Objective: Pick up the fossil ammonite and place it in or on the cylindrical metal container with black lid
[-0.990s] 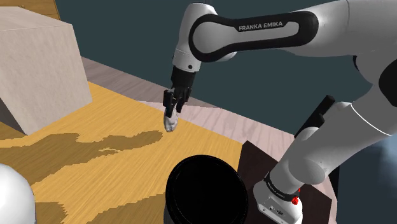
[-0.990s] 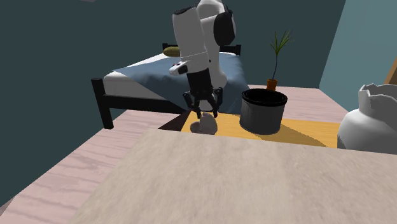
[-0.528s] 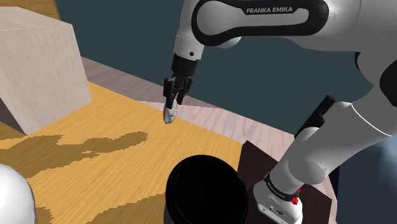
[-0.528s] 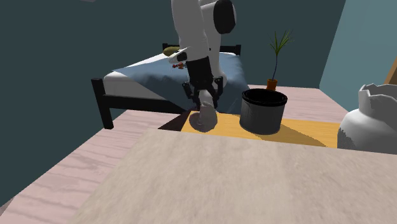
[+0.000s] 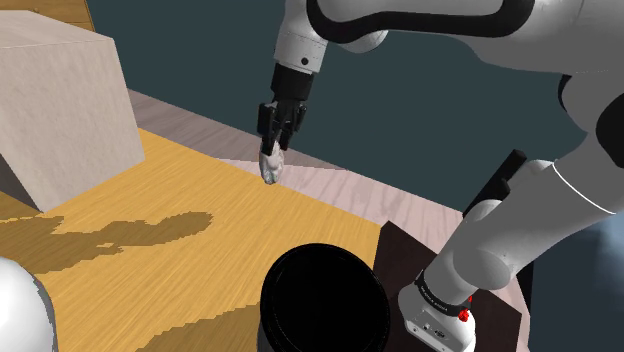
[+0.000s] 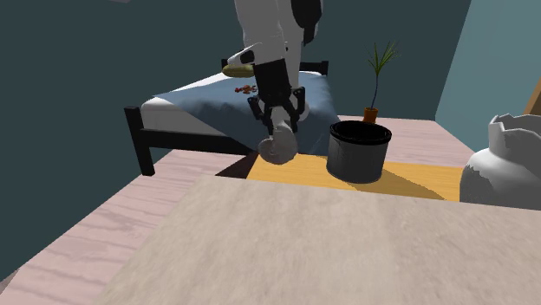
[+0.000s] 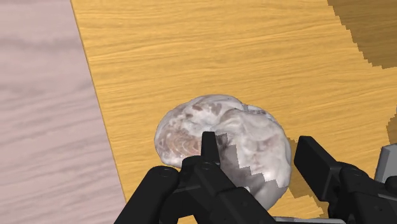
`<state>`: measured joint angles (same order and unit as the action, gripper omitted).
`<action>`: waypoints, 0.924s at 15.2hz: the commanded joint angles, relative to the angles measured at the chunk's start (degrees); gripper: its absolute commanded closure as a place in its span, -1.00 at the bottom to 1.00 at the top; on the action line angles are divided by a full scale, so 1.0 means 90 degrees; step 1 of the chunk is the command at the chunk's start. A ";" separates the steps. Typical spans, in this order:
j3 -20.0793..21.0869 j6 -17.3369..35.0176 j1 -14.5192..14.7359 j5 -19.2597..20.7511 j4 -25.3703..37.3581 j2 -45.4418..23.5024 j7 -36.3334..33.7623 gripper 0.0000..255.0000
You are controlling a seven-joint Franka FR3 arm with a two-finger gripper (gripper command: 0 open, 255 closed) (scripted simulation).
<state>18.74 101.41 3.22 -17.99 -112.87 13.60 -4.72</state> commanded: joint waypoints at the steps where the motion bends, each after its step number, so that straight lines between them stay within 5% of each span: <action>1: -0.0016 -0.0199 -0.0007 0.0015 0.0200 0.0003 -0.0042 1.00; 6: -0.0036 -0.0561 -0.0020 0.0048 0.0614 -0.0042 -0.0131 1.00; 14: 0.0300 -0.0593 0.0404 -0.0497 -0.0557 0.1396 -0.0720 1.00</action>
<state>21.02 96.32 6.33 -21.82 -116.91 24.61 -10.35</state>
